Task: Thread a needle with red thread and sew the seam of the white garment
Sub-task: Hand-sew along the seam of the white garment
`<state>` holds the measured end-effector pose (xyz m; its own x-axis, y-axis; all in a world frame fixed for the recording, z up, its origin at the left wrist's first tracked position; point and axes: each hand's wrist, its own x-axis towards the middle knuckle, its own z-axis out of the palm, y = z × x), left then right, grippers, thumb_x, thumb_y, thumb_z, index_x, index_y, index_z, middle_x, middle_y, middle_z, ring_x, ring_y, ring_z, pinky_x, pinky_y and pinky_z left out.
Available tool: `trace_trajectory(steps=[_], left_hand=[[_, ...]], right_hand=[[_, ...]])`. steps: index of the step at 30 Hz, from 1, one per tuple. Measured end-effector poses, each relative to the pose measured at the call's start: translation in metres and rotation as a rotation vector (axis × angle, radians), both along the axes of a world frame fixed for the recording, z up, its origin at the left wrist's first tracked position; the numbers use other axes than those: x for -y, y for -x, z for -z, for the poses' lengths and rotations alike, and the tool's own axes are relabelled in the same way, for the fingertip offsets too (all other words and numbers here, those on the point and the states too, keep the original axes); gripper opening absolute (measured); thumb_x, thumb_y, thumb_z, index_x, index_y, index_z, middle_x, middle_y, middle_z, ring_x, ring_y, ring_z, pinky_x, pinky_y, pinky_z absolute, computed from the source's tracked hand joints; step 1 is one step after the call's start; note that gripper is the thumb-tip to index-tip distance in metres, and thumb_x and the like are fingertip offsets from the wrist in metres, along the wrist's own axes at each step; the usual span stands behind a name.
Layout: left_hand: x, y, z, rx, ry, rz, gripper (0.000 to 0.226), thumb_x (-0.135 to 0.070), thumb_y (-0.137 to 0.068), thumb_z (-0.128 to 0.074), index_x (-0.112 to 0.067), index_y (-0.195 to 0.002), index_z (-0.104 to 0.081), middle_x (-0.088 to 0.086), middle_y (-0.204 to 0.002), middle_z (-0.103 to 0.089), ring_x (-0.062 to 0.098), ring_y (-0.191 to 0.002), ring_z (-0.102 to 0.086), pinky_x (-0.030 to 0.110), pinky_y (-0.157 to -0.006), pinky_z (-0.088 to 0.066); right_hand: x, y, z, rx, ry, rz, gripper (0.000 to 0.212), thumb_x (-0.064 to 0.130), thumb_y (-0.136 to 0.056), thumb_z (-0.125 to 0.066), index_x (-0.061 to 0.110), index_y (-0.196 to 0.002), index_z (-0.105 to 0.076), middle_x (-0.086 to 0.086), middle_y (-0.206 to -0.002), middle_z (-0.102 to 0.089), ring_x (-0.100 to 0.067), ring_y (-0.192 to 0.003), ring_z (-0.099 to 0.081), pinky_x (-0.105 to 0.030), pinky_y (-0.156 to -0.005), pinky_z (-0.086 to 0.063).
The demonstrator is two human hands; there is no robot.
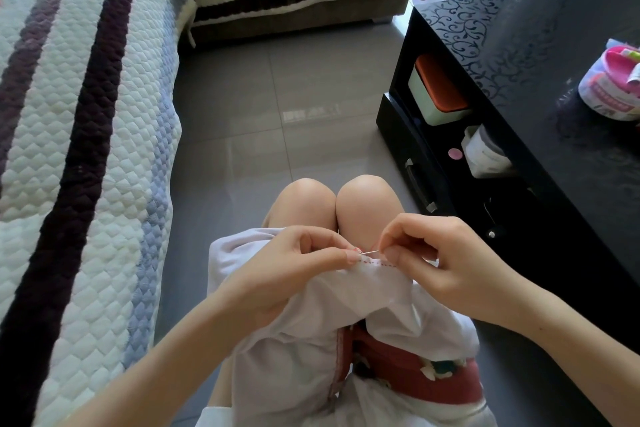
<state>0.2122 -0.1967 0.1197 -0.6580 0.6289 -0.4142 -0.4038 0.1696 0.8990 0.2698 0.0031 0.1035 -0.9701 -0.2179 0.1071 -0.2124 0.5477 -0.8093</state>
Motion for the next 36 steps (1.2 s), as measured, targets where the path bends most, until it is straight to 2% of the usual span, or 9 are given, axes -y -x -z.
trace_trajectory(steps=[5,10,15,22,26,28,32,36], left_hand=[[0.000,0.000,-0.002,-0.016,0.038,0.018,0.040,-0.001,-0.087,-0.061,-0.022,-0.055,-0.072,-0.009,-0.064,-0.068,-0.004,-0.067,-0.061,0.006,-0.064,-0.042],[0.001,0.001,-0.003,-0.018,0.017,0.037,0.027,-0.012,-0.082,-0.067,-0.025,-0.060,-0.074,-0.010,-0.068,-0.070,-0.005,-0.070,-0.061,0.006,-0.066,-0.042],[0.004,0.001,-0.002,-0.027,0.021,0.026,0.039,0.000,-0.088,-0.060,-0.022,-0.059,-0.073,-0.011,-0.067,-0.069,-0.005,-0.069,-0.061,0.005,-0.066,-0.041],[0.004,0.001,-0.002,-0.037,0.017,0.049,0.030,0.002,-0.090,-0.056,-0.015,-0.069,-0.069,-0.012,-0.067,-0.069,-0.006,-0.068,-0.061,0.005,-0.066,-0.041],[0.005,0.002,-0.001,-0.057,0.017,0.071,0.026,0.002,-0.091,-0.055,-0.012,-0.074,-0.068,-0.013,-0.067,-0.069,-0.007,-0.070,-0.061,0.005,-0.066,-0.042],[0.006,0.002,-0.001,-0.067,0.013,0.080,0.026,0.000,-0.092,-0.055,-0.013,-0.075,-0.069,-0.011,-0.072,-0.071,-0.006,-0.074,-0.063,0.006,-0.069,-0.043],[0.008,0.003,0.001,-0.072,-0.003,0.100,0.022,-0.001,-0.092,-0.055,-0.011,-0.080,-0.070,-0.008,-0.078,-0.073,-0.003,-0.080,-0.065,0.009,-0.074,-0.045],[0.010,0.003,0.003,-0.074,-0.024,0.111,0.018,-0.004,-0.092,-0.056,-0.010,-0.082,-0.070,-0.007,-0.081,-0.073,-0.001,-0.082,-0.065,0.011,-0.075,-0.046]], right_hand=[[0.001,0.002,-0.001,0.000,-0.014,0.004,0.015,0.030,-0.086,-0.051,0.020,-0.082,-0.063,0.008,-0.071,-0.062,-0.019,-0.062,-0.058,-0.033,-0.055,-0.047],[0.003,0.003,-0.002,0.012,-0.004,-0.005,0.013,0.030,-0.085,-0.052,0.023,-0.082,-0.063,0.011,-0.071,-0.062,-0.016,-0.063,-0.059,-0.030,-0.055,-0.047],[0.003,0.003,-0.002,0.023,-0.025,-0.009,0.008,0.020,-0.085,-0.058,0.019,-0.081,-0.065,0.012,-0.072,-0.064,-0.016,-0.065,-0.060,-0.030,-0.057,-0.048],[0.006,0.004,-0.003,0.050,0.003,-0.013,0.007,0.015,-0.083,-0.060,0.018,-0.080,-0.065,0.012,-0.071,-0.064,-0.016,-0.063,-0.060,-0.032,-0.057,-0.048],[0.009,0.004,-0.004,0.087,0.040,-0.018,0.009,0.011,-0.083,-0.060,0.017,-0.079,-0.066,0.012,-0.072,-0.065,-0.013,-0.066,-0.061,-0.022,-0.058,-0.046],[0.010,0.005,-0.005,0.121,0.070,-0.025,0.011,0.009,-0.082,-0.060,0.017,-0.079,-0.066,0.010,-0.072,-0.065,-0.011,-0.068,-0.062,-0.018,-0.060,-0.046],[0.013,0.004,-0.004,0.214,0.206,0.009,0.011,0.009,-0.081,-0.059,0.017,-0.077,-0.066,0.005,-0.072,-0.066,-0.008,-0.068,-0.060,-0.021,-0.063,-0.048],[0.015,0.002,-0.004,0.299,0.352,0.022,0.011,0.009,-0.081,-0.060,0.016,-0.076,-0.067,0.004,-0.068,-0.065,-0.004,-0.067,-0.058,-0.018,-0.064,-0.046]])
